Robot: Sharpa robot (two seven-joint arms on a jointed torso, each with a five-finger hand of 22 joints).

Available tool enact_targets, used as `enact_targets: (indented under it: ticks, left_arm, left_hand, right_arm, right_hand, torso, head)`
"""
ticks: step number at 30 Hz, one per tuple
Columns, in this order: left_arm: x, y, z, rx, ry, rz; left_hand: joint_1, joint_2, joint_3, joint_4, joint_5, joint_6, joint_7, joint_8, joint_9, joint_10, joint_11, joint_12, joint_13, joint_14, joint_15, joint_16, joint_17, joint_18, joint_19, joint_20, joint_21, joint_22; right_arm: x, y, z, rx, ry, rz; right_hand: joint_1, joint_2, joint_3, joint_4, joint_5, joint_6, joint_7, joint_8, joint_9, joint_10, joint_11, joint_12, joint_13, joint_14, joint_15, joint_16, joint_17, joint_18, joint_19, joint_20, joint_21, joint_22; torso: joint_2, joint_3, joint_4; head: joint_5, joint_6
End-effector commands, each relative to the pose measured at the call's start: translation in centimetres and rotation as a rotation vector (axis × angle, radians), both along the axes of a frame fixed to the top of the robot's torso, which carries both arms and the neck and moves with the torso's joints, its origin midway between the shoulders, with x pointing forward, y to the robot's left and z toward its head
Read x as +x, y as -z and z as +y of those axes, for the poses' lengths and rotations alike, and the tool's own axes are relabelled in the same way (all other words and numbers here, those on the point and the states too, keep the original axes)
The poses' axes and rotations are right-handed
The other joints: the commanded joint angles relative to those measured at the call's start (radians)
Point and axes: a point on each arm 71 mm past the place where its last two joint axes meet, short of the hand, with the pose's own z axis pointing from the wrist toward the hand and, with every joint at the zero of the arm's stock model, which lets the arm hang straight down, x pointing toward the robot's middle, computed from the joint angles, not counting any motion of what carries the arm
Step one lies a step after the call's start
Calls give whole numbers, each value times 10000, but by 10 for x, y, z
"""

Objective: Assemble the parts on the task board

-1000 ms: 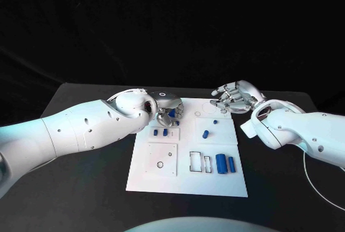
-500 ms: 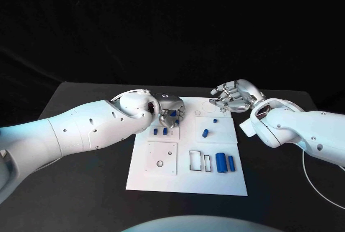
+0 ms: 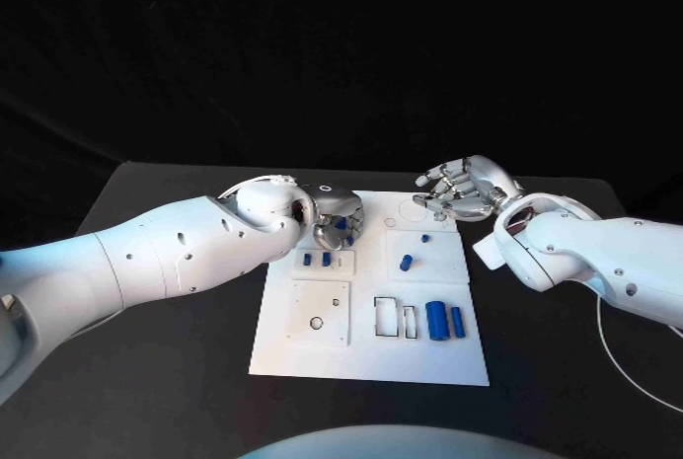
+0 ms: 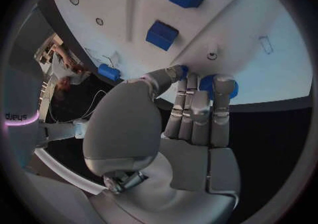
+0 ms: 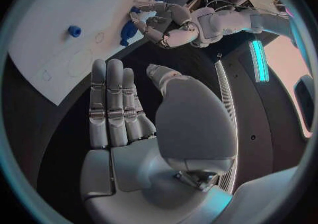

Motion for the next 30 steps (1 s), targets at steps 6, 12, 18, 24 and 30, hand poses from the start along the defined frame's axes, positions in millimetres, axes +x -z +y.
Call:
enact_targets:
  ticks: [6,12,18,24,30]
  left_arm:
    - [1,5,0,301,-55,271]
    - [1,5,0,276,-26,339]
    - [1,6,0,238,-27,411]
    - [2,7,1,245,-113,415]
    - [3,7,2,157,-159,329]
  left_hand:
    - [-74,145,125,-71,20,3,77,-134,-48,199,41,-127,-64,103,73,137,27,-134,158,17,271,842]
    - [-150,226,123,-130,-3,204,54,-76,-18,485,-18,-162,-79,308,34,299,212,-180,343,9,656,932]
    - [-321,277,22,-150,-7,411,2,-24,27,834,-71,-309,-104,695,-13,587,671,-237,541,-24,1056,1013]
    - [-323,322,11,-199,50,493,-24,-7,52,1053,-104,-408,-108,765,-43,632,677,-239,553,-49,1101,1016]
    - [-338,321,35,-257,124,445,-4,-65,53,1173,-89,-681,-166,810,-44,633,613,-249,580,-65,1154,1019]
  right_arm:
    - [-1,0,2,-50,-208,-62]
    - [-1,0,3,-47,-220,-63]
    - [-1,0,3,-44,-232,-64]
    - [-1,0,3,-43,-229,-68]
    - [-1,0,3,-42,-232,-71]
  right_hand:
    - [-62,33,-22,-65,62,-58,23,51,5,-45,16,-34,-8,21,26,-28,9,37,69,2,-63,-8]
    - [-62,33,-22,-65,62,-58,23,51,5,-45,16,-34,-8,21,26,-28,9,37,69,2,-63,-8]
    - [-62,33,-22,-65,62,-58,23,51,5,-45,16,-34,-8,21,26,-28,9,37,69,2,-63,-8]
    - [-63,43,-11,-72,64,-50,22,57,7,-39,15,-31,-18,30,25,-44,25,38,74,2,-68,-17]
    - [-63,43,-11,-72,64,-50,22,57,7,-39,15,-31,-18,30,25,-44,25,38,74,2,-68,-17]
  torso:
    - [1,0,-4]
    - [-1,-4,7]
    - [-6,-3,4]
    - [-8,-4,5]
    - [-12,-5,7]
  head:
    - [0,-19]
    - [-5,-35]
    - [-2,-43]
    - [-10,-50]
    - [-8,-50]
